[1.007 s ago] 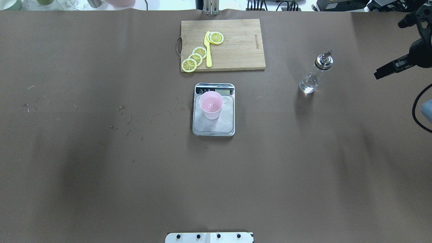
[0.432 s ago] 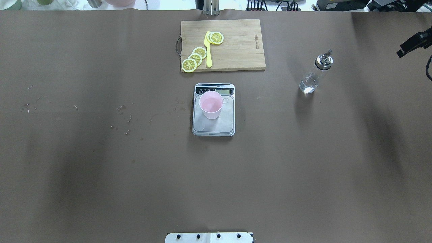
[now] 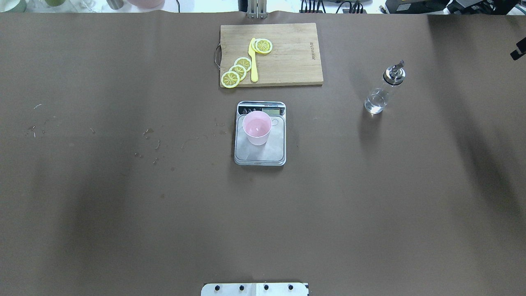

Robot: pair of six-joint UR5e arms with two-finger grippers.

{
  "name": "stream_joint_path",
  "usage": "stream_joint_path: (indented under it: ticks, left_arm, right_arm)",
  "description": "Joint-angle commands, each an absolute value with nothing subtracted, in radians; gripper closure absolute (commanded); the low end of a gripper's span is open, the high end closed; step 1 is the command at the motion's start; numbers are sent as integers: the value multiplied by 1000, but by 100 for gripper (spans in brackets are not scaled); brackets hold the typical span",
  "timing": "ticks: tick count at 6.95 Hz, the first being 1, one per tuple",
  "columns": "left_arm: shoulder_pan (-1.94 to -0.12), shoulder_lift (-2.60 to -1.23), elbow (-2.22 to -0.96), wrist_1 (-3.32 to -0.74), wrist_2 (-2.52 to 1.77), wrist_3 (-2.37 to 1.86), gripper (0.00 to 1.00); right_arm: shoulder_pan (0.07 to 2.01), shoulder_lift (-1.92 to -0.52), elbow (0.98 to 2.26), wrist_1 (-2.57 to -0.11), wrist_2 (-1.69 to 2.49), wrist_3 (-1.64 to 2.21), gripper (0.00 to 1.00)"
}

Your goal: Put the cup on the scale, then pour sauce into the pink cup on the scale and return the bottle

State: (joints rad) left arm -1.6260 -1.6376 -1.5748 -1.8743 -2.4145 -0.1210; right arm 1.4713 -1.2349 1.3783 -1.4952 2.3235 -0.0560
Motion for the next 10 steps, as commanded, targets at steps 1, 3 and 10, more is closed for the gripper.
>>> stream_joint_path:
  ticks: [1,3,10]
  left_arm:
    - [-1626,-1638,-1578,-1876,-2416,-121,3]
    - [-1626,-1635,-1586,-1878,-2416,-123,3]
    - [-1628,-1631,-1606,-1876,-2416,-124,3]
  right_arm:
    - [1616,-1291,1390,-1502,2396,-135,0]
    - [1640,-1336,1518,-1651,2390,-140,0]
    - [1601,-1416,1730,-1772,2341,-123,0]
